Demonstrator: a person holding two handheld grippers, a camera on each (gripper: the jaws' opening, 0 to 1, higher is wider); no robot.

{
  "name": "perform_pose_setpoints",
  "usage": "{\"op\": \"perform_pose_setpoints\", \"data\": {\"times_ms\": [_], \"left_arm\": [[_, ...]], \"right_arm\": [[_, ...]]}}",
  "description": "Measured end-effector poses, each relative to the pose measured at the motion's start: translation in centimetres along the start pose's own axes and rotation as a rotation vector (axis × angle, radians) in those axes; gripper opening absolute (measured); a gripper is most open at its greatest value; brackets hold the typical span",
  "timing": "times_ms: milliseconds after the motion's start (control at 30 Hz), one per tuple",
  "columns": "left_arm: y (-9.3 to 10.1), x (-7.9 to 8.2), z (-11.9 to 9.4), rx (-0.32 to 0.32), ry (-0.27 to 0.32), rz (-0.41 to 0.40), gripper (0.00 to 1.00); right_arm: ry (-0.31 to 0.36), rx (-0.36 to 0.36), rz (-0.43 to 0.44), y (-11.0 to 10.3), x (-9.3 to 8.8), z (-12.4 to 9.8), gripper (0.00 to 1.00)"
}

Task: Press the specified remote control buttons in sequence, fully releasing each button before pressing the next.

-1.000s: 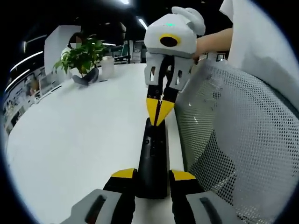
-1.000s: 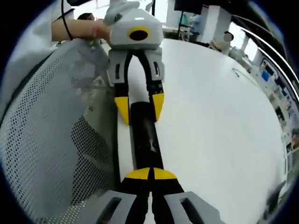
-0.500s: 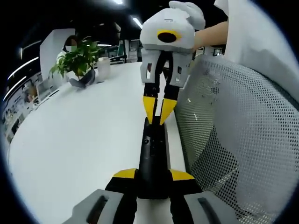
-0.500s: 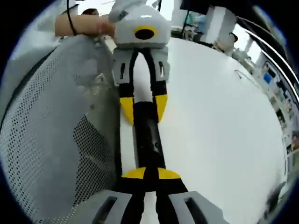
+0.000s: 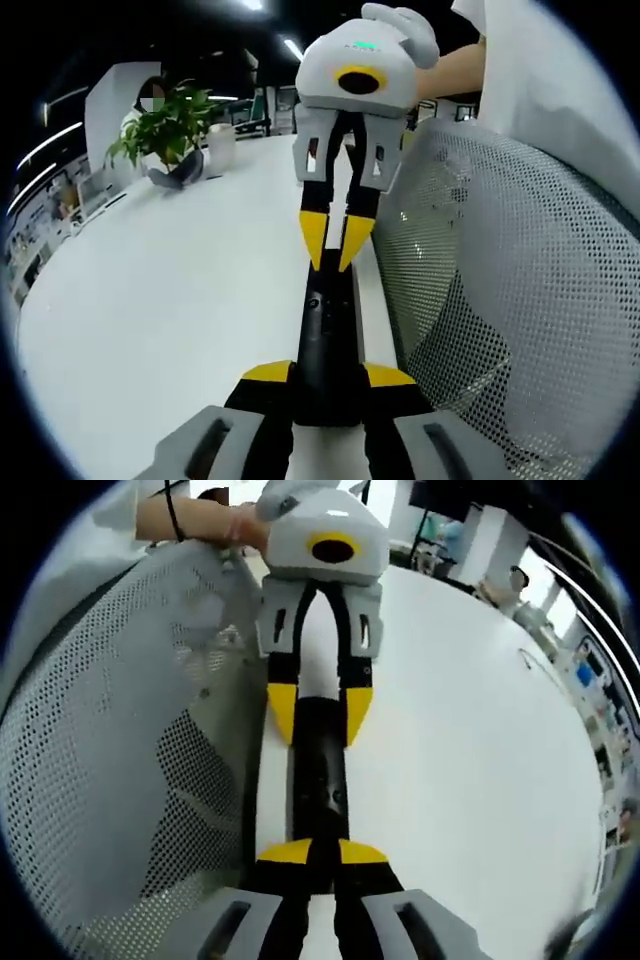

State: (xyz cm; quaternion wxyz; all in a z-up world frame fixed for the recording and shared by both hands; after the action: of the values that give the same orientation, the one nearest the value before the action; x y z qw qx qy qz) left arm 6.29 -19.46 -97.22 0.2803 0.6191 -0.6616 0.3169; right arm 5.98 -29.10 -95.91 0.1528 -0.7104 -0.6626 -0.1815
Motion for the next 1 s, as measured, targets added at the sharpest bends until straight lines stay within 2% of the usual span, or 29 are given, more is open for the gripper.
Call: {"op": "perform_pose_setpoints", "data": {"times_ms": [133, 267, 400, 500, 600, 667, 700, 733, 767, 800, 833, 900, 1000], "left_arm": [[-0.01, 0.03, 0.03, 0.000, 0.000, -0.001, 0.24], [-0.04, 0.01, 0.07, -0.001, 0.003, -0.004, 0.24], [-0.03, 0.01, 0.12, -0.001, 0.005, -0.006, 0.24], [-0.04, 0.00, 0.14, 0.000, 0.008, -0.006, 0.24], [-0.06, 0.00, 0.16, 0.000, 0.007, -0.008, 0.24], [-0.07, 0.00, 0.17, 0.000, 0.008, -0.009, 0.24], [-0.07, 0.00, 0.17, 0.000, 0.009, -0.010, 0.24], [-0.08, 0.00, 0.17, 0.000, 0.010, -0.010, 0.24], [-0.08, -0.01, 0.17, 0.000, 0.011, -0.011, 0.24], [-0.10, -0.01, 0.19, 0.000, 0.012, -0.012, 0.24], [-0.10, -0.01, 0.18, 0.001, 0.013, -0.012, 0.24], [-0.10, -0.01, 0.20, 0.002, 0.012, -0.009, 0.25], [-0.11, -0.04, 0.24, 0.003, 0.011, -0.007, 0.25]], "right_arm": [[-0.002, 0.017, -0.007, 0.05, 0.03, 0.06, 0.04], [-0.054, 0.032, -0.064, 0.04, 0.24, 0.27, 0.05], [-0.111, 0.033, -0.055, 0.07, 0.33, 0.46, 0.05], [-0.116, 0.030, -0.034, 0.14, 0.21, 0.43, 0.05], [-0.068, 0.037, 0.051, 0.25, 0.10, 0.34, 0.05], [0.018, 0.039, 0.086, 0.38, -0.02, 0.20, 0.05], [0.079, 0.035, 0.128, 0.44, -0.12, 0.15, 0.04], [0.112, 0.031, 0.187, 0.38, -0.30, 0.11, 0.05], [0.177, 0.033, 0.213, 0.37, -0.18, 0.21, 0.06], [0.199, 0.034, 0.210, 0.25, -0.12, 0.27, 0.08], [0.217, 0.029, 0.188, 0.15, -0.07, 0.34, 0.09], [0.208, 0.006, 0.125, -0.07, -0.11, 0.35, 0.09], [0.196, 0.018, 0.123, 0.10, 0.05, 0.39, 0.09]]}}
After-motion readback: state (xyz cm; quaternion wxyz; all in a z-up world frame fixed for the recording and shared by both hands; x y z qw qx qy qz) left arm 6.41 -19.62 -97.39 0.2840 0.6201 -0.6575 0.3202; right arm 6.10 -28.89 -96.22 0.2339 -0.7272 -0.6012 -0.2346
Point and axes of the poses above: the point that each gripper's makers call its tool centre point, and the gripper's own axes: z roughly forward along the fingers, y roughly to its right, x roughly out of its top, the point moved 3 cm from there along -z, roughly backward along the fingers, and after that the axes turned 7 degrees about z, right-handed, at the moved point
